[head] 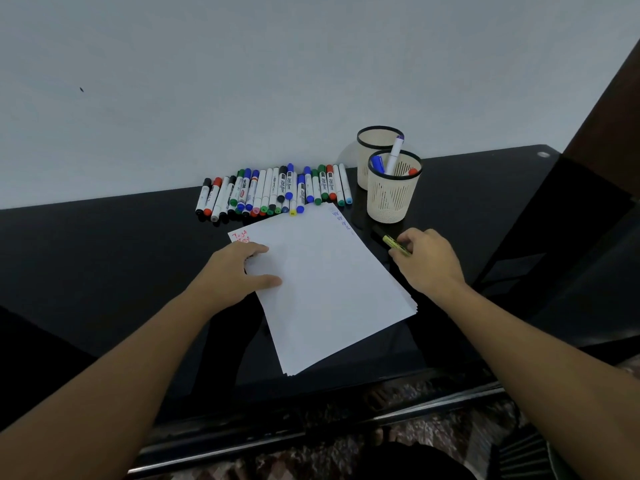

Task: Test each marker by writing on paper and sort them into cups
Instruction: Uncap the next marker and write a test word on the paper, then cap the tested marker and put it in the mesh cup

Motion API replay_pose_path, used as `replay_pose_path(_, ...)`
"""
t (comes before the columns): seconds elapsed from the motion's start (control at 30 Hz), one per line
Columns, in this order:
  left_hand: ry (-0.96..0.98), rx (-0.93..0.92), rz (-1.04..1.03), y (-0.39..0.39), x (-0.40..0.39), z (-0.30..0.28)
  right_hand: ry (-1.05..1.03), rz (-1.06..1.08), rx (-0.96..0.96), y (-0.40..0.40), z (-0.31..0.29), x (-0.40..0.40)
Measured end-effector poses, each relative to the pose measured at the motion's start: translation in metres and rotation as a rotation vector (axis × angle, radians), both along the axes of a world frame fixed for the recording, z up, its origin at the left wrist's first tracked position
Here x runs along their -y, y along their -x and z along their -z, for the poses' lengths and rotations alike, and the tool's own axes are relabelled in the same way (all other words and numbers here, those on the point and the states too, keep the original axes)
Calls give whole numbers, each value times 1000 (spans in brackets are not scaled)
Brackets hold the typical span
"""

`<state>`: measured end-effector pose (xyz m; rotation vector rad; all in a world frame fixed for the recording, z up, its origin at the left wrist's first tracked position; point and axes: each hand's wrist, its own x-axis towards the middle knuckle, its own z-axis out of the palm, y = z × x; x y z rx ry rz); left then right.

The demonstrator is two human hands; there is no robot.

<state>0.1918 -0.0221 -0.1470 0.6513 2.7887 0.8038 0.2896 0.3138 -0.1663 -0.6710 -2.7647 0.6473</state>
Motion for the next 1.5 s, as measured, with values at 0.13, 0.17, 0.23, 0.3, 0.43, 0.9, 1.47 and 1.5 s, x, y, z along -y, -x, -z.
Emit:
replay_pose_path(0.13, -23, -87, 9, 2, 4, 4, -82, -23, -64, 1, -5, 10)
replay_pose_path(0.17, -50, -135, -9, 3, 6, 6, -106, -52, -102, 3, -8, 14)
replay_pose_path(0.23, -88, -210, -66, 5, 11, 11, -93, -148, -165, 12, -14, 24)
replay_pose_path(0.3, -83, -239, -101, 6, 13, 18, -39, -266, -162, 27, -20, 37)
replay_pose_path(0.43, -130, -290, -127, 7, 12, 30, 9, -413, -99, 68, -33, 65)
replay_pose_path(0.9, -159, -326, -145, 12, 13, 37, -336, -488, 139, 146, -18, 103)
replay_pose_path(1.47, -169, -333, -156, 15, 14, 39, -326, -386, -10, 115, -6, 104)
replay_pose_path(1.5, -169, -332, -157, 15, 14, 38, -309, -380, 0, 112, -5, 105)
